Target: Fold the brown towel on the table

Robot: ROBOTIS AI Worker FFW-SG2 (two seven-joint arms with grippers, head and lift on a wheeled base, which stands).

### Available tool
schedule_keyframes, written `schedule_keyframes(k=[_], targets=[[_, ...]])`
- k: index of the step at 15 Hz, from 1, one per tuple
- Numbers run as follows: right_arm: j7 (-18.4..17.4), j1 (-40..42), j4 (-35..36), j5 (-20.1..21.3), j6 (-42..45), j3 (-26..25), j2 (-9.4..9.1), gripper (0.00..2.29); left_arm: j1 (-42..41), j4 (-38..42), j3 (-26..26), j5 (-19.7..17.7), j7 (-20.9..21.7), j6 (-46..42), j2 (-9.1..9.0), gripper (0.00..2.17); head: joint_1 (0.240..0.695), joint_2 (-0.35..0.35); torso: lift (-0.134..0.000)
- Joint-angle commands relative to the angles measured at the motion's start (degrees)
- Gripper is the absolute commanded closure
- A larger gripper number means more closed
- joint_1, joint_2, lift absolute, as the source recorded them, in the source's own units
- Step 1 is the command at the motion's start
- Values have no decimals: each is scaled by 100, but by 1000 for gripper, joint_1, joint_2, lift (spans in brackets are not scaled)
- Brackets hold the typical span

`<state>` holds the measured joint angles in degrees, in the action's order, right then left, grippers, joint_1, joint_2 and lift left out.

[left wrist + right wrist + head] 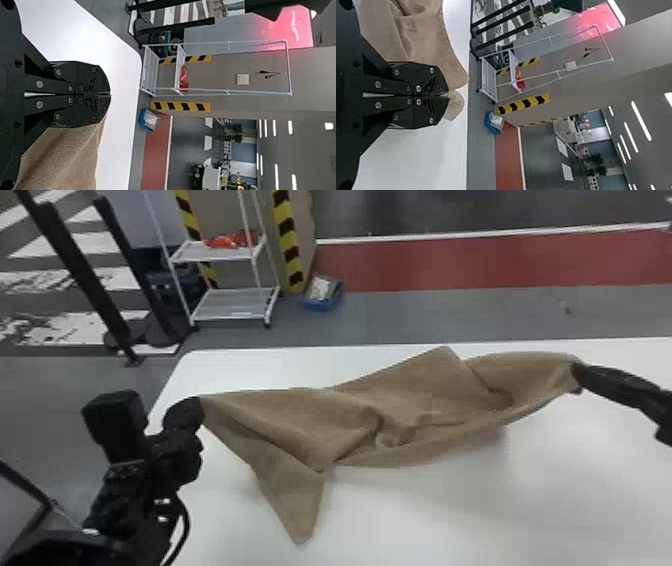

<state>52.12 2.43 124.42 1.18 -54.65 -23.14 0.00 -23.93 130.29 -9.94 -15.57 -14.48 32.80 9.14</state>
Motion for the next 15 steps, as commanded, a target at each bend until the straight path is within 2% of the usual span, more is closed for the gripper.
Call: schedule_keyframes(k=[1,3,5,10,12,14,15], targets=[[87,768,531,-171,20,-525,-5,2010,29,5,53,10,16,56,0,1744,695,111,-124],[114,1427,847,-452,55,-956,-5,2010,46,-13,71,19,25,56,0,1744,695,83,-124],[140,1805,988,-443,2,-1167,-5,2007,46,-13,71,36,60,91,-18,1744,695,38,-124],[175,2174,1049,-197,-1035,-1079,-5,1754,46,-13,247,212,121,73,-35,1744,695,2,-124],[211,2200,1093,-39,-1562,-1237,-5,1133,20,-13,264,274,121,73,-35,1744,695,-3,-124],[325,2174,1058,31,-1562,-1738,-5,265,-15,-22,255,309,130,38,-35,1744,695,-12,-124],[421,2042,961,23,-1492,-2037,-5,60,-15,-30,238,318,130,21,-35,1744,695,-25,-124]])
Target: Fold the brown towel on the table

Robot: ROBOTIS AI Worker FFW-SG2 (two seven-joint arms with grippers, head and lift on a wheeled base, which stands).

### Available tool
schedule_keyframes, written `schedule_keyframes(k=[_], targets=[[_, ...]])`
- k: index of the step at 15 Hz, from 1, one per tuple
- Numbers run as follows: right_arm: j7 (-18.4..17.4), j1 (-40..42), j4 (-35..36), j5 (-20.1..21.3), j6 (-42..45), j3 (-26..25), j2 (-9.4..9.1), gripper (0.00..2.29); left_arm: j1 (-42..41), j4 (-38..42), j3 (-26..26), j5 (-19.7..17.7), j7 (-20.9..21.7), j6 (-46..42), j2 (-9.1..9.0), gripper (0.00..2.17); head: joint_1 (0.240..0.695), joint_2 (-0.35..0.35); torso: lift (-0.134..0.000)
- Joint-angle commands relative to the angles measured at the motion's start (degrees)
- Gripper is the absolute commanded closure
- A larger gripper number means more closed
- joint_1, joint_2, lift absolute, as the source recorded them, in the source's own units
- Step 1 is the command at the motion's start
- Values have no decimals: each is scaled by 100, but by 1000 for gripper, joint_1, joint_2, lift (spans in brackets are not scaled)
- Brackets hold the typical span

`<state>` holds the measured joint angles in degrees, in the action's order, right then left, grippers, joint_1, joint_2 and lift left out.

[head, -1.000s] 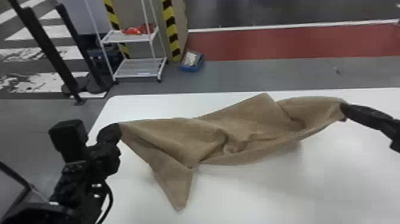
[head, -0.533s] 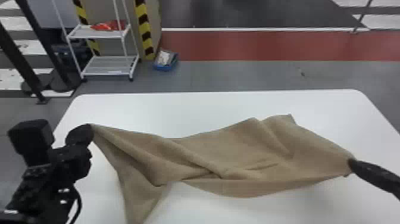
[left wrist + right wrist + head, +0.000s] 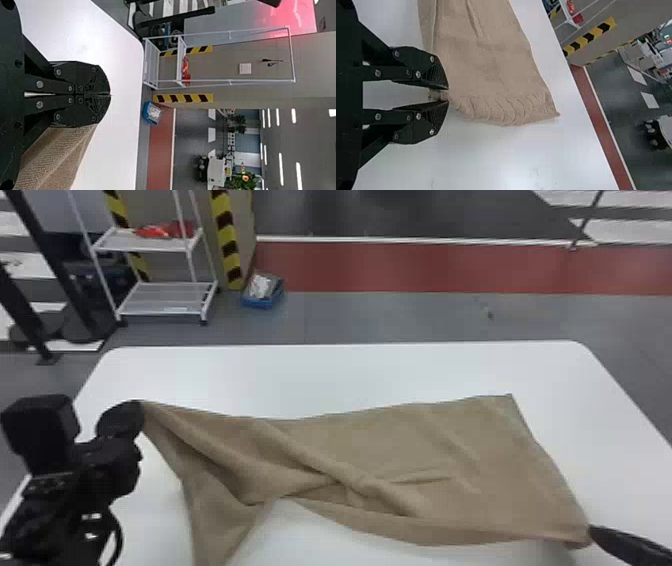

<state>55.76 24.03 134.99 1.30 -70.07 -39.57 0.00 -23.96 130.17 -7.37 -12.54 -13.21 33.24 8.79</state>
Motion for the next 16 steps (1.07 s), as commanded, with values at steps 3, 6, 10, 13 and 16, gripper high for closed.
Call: schedule_keyframes(k=[3,6,10,13,16], targets=[[224,-1111,-676,19,226,-781,-5,39,67,-62,16,15,12,-58,0,1744,695,-110,-124],[224,-2289,-2390,-165,1826,-323,185,124,67,-88,192,156,12,-76,-9,1744,695,-137,-124],[-31,-3520,-4455,388,3144,758,659,286,58,-88,315,209,82,-76,0,1744,695,-117,-124],[-558,-4021,-5141,1179,3566,1478,633,387,58,-106,332,209,117,-76,9,1744,695,-91,-124],[-1103,-4232,-5536,1654,3777,2120,615,407,58,-141,332,200,126,-76,27,1744,695,-65,-124]])
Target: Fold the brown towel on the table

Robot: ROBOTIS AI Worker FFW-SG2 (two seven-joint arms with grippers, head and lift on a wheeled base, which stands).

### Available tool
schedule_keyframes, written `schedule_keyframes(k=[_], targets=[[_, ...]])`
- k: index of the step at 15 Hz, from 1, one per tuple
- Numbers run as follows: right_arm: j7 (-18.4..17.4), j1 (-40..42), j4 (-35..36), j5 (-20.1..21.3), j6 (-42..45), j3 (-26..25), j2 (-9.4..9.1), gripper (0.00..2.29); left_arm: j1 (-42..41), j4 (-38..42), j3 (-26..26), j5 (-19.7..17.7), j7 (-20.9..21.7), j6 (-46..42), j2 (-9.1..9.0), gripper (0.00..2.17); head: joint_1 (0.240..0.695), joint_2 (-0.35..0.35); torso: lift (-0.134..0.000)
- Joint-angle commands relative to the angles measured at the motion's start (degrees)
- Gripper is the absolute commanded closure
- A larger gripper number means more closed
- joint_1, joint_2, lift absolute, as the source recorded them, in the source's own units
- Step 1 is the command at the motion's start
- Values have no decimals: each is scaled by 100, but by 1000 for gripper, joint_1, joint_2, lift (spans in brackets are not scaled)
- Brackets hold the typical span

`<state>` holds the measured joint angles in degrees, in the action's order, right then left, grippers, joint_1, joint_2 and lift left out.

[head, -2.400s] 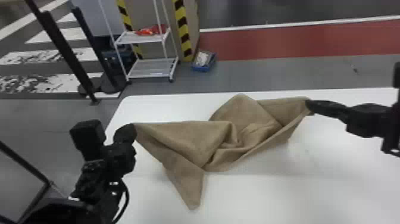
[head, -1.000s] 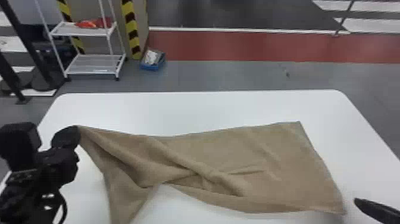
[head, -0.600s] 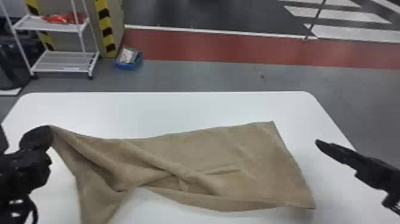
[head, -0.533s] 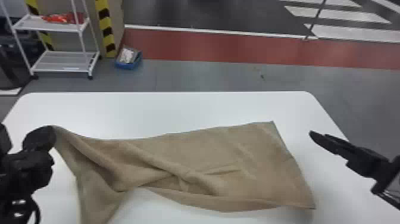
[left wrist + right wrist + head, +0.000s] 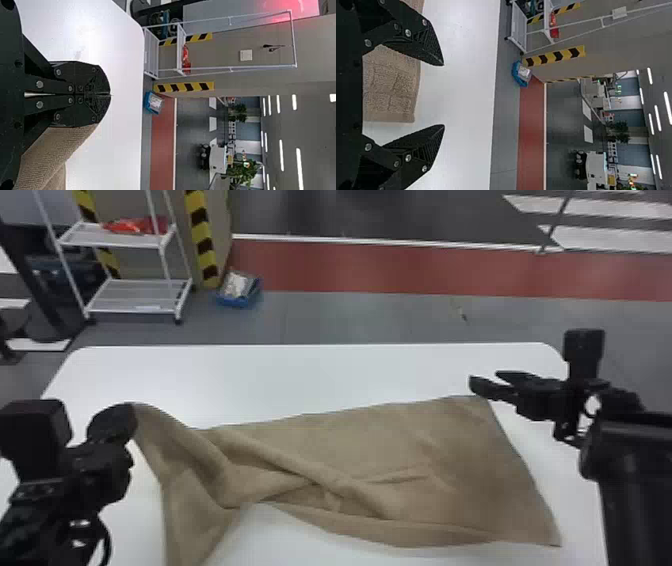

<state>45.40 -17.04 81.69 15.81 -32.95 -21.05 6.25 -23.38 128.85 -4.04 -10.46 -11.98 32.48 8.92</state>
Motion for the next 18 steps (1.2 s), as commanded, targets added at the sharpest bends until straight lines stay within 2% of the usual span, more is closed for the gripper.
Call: schedule_keyframes(k=[1,5,10,14,18], targets=[[-128,-230,-329,282,47,321,-28,407,0,-9,0,0,-6,0,22,1744,695,-56,-124],[-172,-414,-786,581,29,374,-19,407,0,0,-9,-9,2,-17,57,1744,695,-25,-124],[-84,-476,-1006,511,117,215,122,475,17,-17,0,-9,11,-35,57,1744,695,-39,-124],[4,-406,-1006,484,82,13,148,478,26,-26,-9,-9,11,-35,57,1744,695,-53,-124],[4,-485,-1208,546,117,13,166,478,35,-44,0,-9,11,-35,39,1744,695,-64,-124]])
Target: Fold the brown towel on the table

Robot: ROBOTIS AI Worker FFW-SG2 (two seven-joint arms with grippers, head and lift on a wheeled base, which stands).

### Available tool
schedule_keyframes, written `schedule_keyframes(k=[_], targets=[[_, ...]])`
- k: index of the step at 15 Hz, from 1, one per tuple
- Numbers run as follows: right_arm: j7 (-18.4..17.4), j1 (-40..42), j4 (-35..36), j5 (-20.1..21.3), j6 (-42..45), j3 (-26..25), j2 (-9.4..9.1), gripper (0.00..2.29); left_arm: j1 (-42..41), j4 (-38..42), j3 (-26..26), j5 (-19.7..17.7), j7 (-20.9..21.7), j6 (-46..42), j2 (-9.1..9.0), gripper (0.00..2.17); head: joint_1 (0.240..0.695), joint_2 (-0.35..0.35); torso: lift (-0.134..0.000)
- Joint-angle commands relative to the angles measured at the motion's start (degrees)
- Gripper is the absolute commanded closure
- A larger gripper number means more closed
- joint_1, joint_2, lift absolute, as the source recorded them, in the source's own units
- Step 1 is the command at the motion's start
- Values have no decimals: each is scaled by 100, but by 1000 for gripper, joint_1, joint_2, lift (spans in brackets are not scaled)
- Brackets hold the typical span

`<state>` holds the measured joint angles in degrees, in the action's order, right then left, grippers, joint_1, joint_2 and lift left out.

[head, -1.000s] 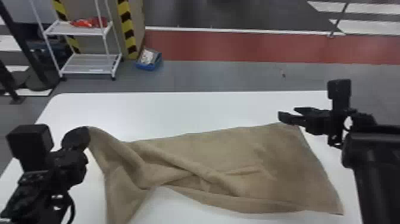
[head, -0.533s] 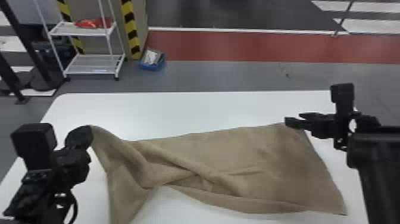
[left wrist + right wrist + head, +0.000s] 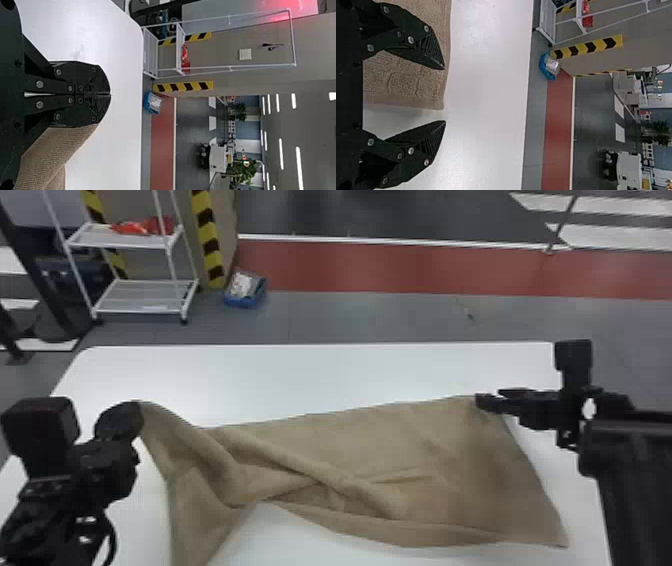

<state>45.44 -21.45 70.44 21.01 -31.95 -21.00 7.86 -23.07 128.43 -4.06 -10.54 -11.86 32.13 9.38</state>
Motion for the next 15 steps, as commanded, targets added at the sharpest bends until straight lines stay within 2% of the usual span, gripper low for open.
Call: schedule_keyframes(k=[1,5,7,8,9,11,15], targets=[[0,-61,-136,35,34,26,5,478,5,-3,1,0,-1,0,-7,1744,695,-65,-124],[18,-88,-197,35,17,43,14,687,-4,-3,-7,0,-1,0,2,1744,695,-62,-124],[176,-61,-162,26,-36,-9,14,1085,-4,6,-7,0,-1,-18,-7,1744,695,-60,-124],[255,-26,-101,-18,-89,-9,5,1362,-4,15,-7,0,-1,-18,-15,1744,695,-58,-124],[308,18,22,-53,-141,-9,5,1507,-4,6,-7,0,-1,-18,-15,1744,695,-57,-124],[378,141,374,-132,-264,-9,-3,1514,-4,15,-7,0,-1,-88,-15,1744,695,-55,-124],[668,422,1534,-448,-1020,-168,-12,1514,-57,358,36,0,79,-88,2,1744,695,-55,-124]])
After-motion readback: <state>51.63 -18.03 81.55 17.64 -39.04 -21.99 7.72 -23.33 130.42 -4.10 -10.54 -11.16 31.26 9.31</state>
